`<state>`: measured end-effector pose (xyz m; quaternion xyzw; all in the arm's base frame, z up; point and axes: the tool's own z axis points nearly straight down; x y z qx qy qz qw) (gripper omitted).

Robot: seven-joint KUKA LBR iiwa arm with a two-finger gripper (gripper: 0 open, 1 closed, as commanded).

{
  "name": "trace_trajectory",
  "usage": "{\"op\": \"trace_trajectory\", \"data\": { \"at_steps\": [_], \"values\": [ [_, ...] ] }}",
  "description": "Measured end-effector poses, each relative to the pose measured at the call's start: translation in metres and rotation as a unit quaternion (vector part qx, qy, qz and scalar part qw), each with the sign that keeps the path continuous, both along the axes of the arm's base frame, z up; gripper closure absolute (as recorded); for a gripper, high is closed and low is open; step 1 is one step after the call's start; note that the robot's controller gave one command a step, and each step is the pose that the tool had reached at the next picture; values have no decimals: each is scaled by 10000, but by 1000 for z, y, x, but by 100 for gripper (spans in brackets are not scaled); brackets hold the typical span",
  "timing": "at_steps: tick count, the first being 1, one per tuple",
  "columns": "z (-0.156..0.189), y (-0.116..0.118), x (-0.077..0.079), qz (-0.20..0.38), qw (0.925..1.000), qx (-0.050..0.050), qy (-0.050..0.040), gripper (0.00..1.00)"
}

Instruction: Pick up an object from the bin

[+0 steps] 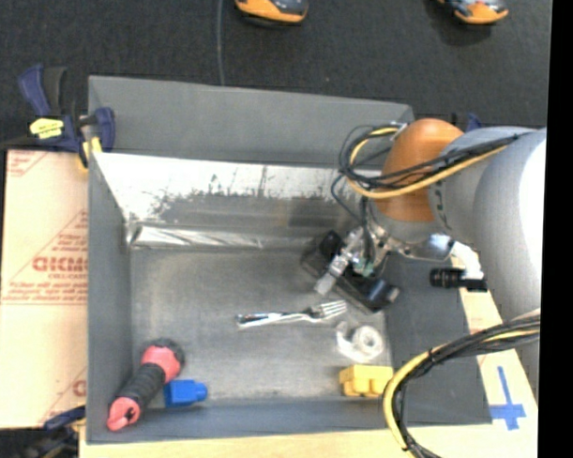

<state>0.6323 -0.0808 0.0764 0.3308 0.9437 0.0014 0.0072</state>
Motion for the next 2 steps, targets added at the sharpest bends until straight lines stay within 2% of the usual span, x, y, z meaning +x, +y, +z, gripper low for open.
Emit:
{"op": "trace_trajectory", "data": {
  "at_steps": [1, 2],
  "values": [
    [-7, 0, 16, 692, 9976, 0, 43, 100],
    [-6, 0, 16, 697, 9976, -1, 43, 100]
  ]
}}
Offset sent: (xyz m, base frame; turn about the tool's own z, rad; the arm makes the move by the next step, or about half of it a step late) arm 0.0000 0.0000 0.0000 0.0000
